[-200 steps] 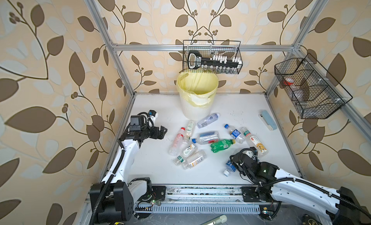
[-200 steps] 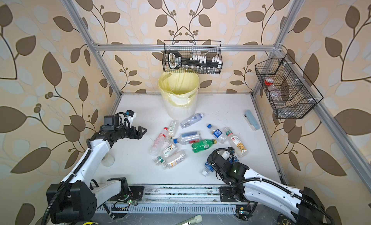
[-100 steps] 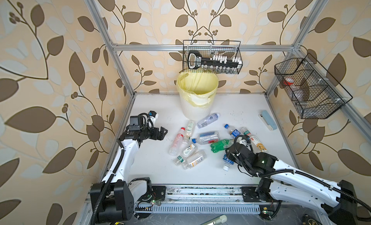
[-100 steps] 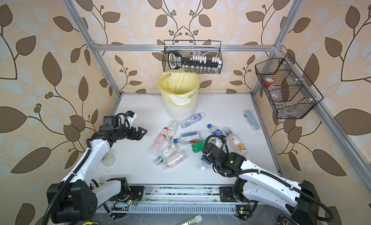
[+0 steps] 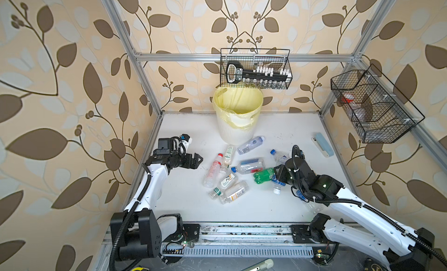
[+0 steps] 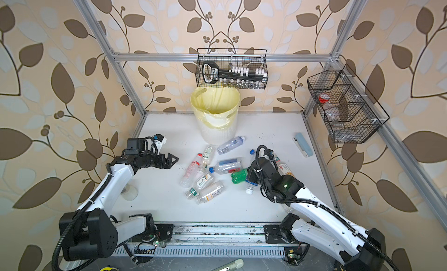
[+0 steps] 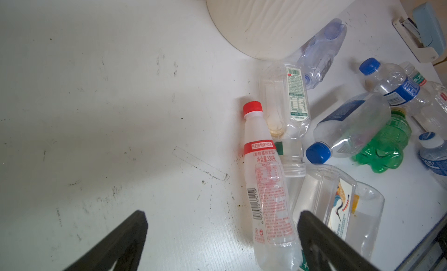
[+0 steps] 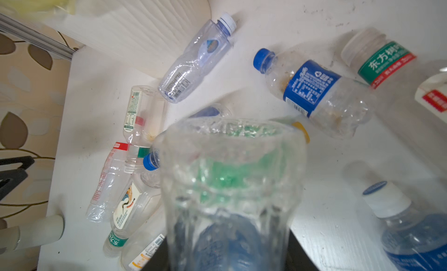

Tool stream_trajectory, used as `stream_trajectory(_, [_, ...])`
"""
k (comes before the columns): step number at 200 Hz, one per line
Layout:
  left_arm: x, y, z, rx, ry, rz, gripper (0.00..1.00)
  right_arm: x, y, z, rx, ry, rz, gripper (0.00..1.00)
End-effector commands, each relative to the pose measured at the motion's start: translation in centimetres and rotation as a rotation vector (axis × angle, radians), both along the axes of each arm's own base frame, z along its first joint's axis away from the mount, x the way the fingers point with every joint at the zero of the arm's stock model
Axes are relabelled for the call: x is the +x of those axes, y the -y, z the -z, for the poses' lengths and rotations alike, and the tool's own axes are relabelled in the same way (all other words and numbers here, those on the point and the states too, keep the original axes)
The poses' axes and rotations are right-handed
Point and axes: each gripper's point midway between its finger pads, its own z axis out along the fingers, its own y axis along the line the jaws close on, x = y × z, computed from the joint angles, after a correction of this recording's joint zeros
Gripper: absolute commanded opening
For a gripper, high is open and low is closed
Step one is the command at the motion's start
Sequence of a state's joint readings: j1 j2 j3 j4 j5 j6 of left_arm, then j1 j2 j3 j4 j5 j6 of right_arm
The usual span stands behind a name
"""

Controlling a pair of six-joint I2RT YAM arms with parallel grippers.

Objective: Throw the plastic bottles in the bin
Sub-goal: Pick up the plastic bottle from the bottom-center of the table, then throw the plastic bottle into the trash bin.

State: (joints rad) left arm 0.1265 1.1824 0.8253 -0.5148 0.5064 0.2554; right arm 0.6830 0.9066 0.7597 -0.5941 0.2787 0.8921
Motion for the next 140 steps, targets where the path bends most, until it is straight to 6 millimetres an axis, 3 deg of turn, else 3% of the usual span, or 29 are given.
stream_trajectory(1, [0.7, -0.1, -1.8, -0.01, 0.043, 0.015, 0.99, 1.3, -1.0, -2.2, -0.012, 0.051, -0.108, 0.41])
stream_trajectory(140, [0.6, -1.7, -2.1, -0.016, 0.032, -0.037, 0.99, 6.3, -3.6, -10.1, 0.125, 0.249, -0.134, 0.39])
